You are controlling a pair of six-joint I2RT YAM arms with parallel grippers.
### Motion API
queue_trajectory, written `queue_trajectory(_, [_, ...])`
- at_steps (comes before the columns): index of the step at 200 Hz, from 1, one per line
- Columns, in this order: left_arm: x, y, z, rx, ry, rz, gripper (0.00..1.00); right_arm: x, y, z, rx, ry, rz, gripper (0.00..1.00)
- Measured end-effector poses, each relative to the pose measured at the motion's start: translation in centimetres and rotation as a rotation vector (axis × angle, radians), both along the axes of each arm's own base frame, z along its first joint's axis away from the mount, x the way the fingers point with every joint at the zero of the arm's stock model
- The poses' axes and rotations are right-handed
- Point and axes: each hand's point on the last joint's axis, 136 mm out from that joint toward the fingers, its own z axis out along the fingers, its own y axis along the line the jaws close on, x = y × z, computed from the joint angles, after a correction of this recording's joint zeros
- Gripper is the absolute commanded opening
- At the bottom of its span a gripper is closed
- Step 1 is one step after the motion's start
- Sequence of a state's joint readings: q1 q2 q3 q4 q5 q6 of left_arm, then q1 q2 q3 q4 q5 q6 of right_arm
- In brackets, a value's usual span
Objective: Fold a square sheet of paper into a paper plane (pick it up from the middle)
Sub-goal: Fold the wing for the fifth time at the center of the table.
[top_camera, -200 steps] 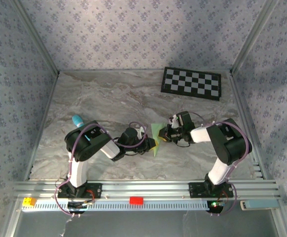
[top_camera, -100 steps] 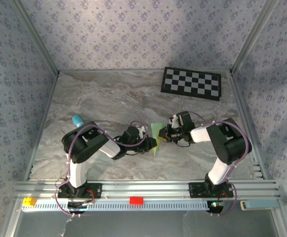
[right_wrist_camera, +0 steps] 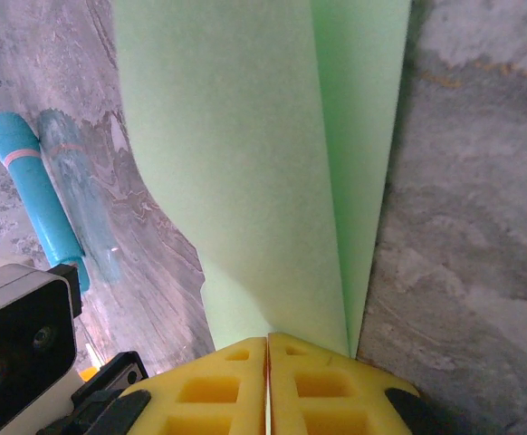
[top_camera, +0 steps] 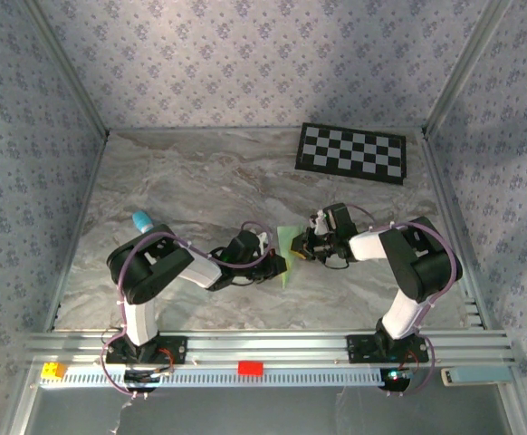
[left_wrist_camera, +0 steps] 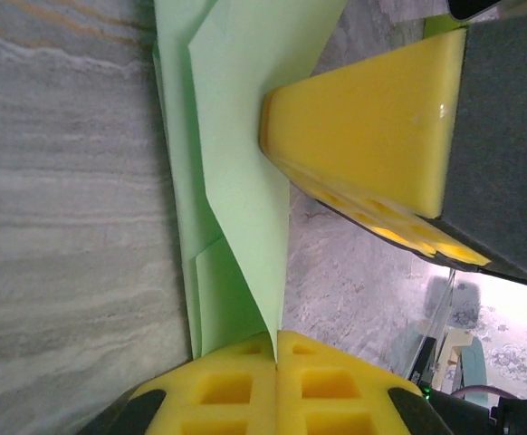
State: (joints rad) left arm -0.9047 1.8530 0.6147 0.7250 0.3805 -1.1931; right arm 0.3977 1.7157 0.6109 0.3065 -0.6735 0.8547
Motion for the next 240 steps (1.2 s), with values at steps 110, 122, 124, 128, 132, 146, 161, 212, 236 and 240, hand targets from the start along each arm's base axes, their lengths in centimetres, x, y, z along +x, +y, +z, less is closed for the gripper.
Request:
queue_trajectory(110, [-0.7,0.6,0.0,0.037,-0.004,-0.015,0.02,0.0,0.0,-0.1,-0.011,0.007,0.006,0.1])
queue_trajectory(122, [-0.7,0.6,-0.1,0.041,-0.005,-0.017,0.01,0.0,0.0,-0.1,-0.013,0.009,0.007,0.1])
queue_trajectory(124, [-0.7,0.6,-0.1,0.04,-0.004,-0.016,0.01,0.0,0.0,-0.1,-0.013,0.009,0.007,0.1])
queue_trajectory(128, [-0.7,0.6,-0.1,0.04,-0.004,-0.016,0.02,0.0,0.0,-0.1,-0.013,0.009,0.007,0.1])
queue_trajectory(132, [-0.7,0.6,-0.1,0.041,-0.004,-0.016,0.02,0.0,0.0,-0.1,-0.013,0.009,0.006,0.1])
queue_trajectory(146, [-0.7,0.6,-0.1,0.041,-0.005,-0.016,0.09,0.0,0.0,-0.1,-0.014,0.007,0.008,0.1])
queue_trajectory(161, [-0.7,0.6,0.1,0.04,-0.009,-0.018,0.11,0.0,0.0,-0.1,-0.014,0.006,0.009,0.1])
queue_trajectory(212, [-1.3,1.0,0.1,0.075,-0.012,-0.026,0.08,-0.1,0.0,-0.1,-0.016,0.006,0.011,0.1])
queue_trajectory(236, [-1.4,1.1,-0.2,0.092,-0.015,-0.028,0.01,-0.1,0.0,-0.1,-0.016,0.007,0.01,0.1])
queue_trajectory(240, [-1.4,1.1,-0.2,0.092,-0.015,-0.027,0.01,-0.1,0.0,-0.1,-0.016,0.007,0.01,0.1])
